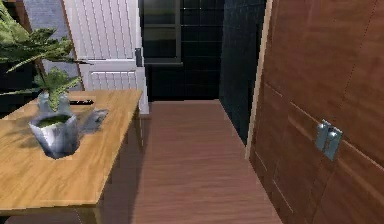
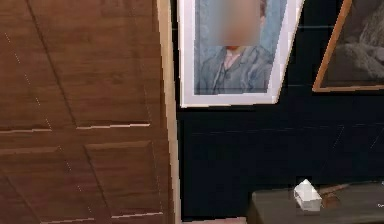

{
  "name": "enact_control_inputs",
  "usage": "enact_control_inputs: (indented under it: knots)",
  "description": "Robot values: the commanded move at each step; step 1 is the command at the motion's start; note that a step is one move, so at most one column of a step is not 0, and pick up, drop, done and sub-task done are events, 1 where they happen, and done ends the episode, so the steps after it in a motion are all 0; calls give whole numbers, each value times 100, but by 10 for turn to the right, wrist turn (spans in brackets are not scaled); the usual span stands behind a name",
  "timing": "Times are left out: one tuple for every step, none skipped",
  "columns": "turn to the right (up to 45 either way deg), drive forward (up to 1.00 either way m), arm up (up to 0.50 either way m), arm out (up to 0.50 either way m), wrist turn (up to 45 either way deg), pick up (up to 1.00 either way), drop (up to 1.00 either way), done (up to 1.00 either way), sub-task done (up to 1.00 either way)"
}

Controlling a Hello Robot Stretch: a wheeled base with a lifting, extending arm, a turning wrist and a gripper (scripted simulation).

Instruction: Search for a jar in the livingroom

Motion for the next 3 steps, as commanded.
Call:
enact_control_inputs:
  knots:
    - [0,50,0,0,0,0,0,0,0]
    - [-30,0,0,0,0,0,0,0,0]
    - [0,25,0,0,0,0,0,0,0]
